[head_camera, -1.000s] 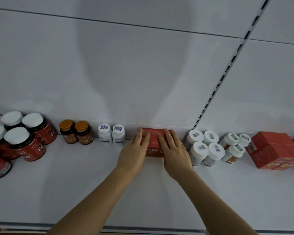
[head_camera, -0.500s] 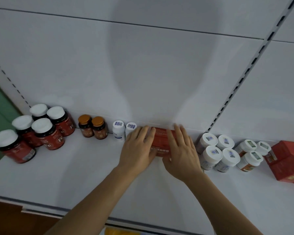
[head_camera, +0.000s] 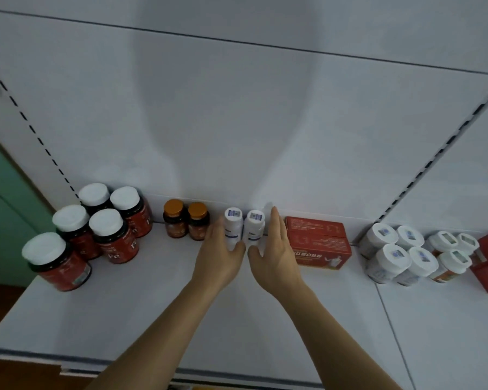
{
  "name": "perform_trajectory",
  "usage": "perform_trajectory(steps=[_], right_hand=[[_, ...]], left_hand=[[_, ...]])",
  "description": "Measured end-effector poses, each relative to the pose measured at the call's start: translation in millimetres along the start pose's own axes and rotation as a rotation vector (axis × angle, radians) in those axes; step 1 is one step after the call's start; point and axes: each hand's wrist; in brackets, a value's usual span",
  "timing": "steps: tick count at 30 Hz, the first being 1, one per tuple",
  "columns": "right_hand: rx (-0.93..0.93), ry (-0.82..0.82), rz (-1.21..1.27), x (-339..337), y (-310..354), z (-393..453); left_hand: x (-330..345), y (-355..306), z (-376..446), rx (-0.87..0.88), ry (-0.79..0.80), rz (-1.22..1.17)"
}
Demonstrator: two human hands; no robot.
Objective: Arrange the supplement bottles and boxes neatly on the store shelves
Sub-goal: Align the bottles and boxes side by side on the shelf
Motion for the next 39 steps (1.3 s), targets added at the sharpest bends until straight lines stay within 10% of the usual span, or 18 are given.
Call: perform_trajectory(steps=[18,26,39], right_hand=[[0.223,0.051,-0.031,38,-7,12],[-0.105,-0.283,-0.43,30,-11,19],[-0.139,-0.294,-0.517,22,-10,37]], left_hand=[[0,36,12,0.028,0.249,0.068],[-7,28,7,0.25,0.188,0.343],[-5,26,24,0.306,0.15,0.67]])
Point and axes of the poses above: each hand's wrist, its own z-axis towards the middle knuckle, its own x-axis out of the palm, y = z × x, and after that the axes turned 12 degrees about x, right-handed
